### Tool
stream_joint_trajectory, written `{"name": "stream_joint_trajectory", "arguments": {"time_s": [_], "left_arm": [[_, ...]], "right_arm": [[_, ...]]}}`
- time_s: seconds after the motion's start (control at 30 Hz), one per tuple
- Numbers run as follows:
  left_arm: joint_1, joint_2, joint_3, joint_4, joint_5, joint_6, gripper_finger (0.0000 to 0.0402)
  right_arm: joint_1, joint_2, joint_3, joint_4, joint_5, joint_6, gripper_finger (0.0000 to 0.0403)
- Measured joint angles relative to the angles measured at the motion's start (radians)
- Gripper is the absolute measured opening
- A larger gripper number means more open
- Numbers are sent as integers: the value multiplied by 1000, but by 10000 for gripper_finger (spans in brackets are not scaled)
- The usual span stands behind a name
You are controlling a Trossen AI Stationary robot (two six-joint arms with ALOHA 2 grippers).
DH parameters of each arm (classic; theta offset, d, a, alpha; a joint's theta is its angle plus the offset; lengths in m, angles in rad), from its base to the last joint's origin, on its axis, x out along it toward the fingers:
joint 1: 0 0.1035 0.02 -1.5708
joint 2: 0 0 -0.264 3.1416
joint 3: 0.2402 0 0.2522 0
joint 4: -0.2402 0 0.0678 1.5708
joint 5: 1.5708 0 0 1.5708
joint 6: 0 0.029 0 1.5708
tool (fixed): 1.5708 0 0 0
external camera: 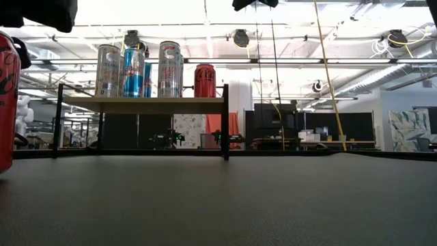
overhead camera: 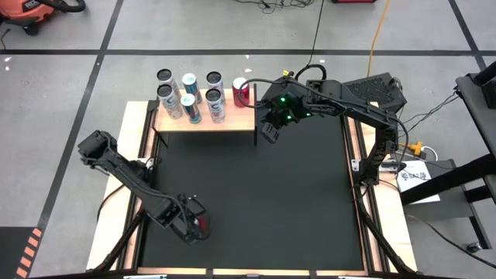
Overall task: Place canned beverage on shelf
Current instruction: Put the red black soda can on the shelf aligned with the red black soda can
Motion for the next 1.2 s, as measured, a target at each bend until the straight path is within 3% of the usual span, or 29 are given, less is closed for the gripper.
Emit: {"name": "stream_joint_trajectory", "arguments": {"time_s": [0.23,0.7,1.2], "left_arm": [[0,-3,1,1,14,-24,284],[33,-3,1,20,92,28,296],[31,-4,1,-14,7,83,289]], "right_arm": [[0,0,0,0,0,0,34],[0,0,0,0,0,0,34],[0,0,0,0,0,0,34]]}}
